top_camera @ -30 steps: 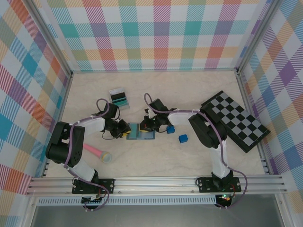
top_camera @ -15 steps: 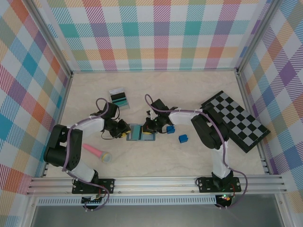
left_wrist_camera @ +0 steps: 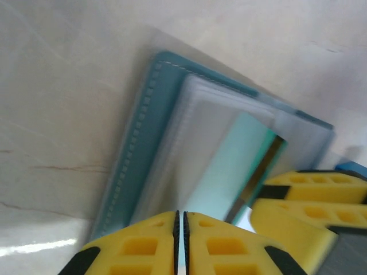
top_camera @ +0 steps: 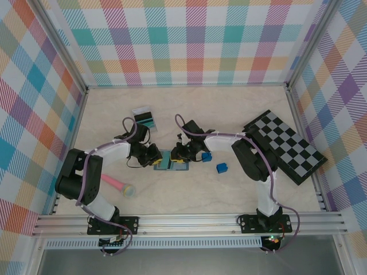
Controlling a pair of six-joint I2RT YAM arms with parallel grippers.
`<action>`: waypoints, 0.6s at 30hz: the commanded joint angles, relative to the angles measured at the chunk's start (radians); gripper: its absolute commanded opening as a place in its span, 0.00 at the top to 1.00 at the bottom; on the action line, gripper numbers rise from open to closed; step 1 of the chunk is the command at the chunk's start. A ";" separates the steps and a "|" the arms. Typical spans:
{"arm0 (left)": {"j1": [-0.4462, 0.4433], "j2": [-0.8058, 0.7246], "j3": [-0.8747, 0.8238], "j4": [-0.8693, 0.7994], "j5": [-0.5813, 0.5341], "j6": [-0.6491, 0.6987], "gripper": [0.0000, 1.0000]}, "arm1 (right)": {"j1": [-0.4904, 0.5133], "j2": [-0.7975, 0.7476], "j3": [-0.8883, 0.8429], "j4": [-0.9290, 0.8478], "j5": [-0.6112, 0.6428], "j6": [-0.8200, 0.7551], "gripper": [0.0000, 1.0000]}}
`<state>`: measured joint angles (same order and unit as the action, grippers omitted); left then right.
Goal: Take the credit cards out of the card holder
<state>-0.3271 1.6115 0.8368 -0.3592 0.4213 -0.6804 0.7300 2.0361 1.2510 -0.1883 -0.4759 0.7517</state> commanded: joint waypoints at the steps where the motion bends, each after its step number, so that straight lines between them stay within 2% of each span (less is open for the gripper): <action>1: -0.006 0.034 0.019 -0.024 -0.039 0.006 0.89 | -0.004 0.002 0.015 0.004 0.006 0.016 0.75; 12: -0.006 0.059 -0.021 -0.037 -0.079 -0.005 0.91 | -0.004 0.051 0.036 0.050 -0.049 0.041 0.77; 15: -0.006 0.061 -0.021 -0.040 -0.082 -0.005 0.91 | -0.004 0.054 0.034 0.054 -0.048 0.044 0.80; 18: -0.006 0.058 -0.019 -0.039 -0.076 -0.005 0.90 | -0.004 0.039 0.018 0.055 -0.012 0.048 0.87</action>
<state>-0.3267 1.6329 0.8398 -0.3599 0.4095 -0.6838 0.7280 2.0609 1.2606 -0.1509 -0.5102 0.7918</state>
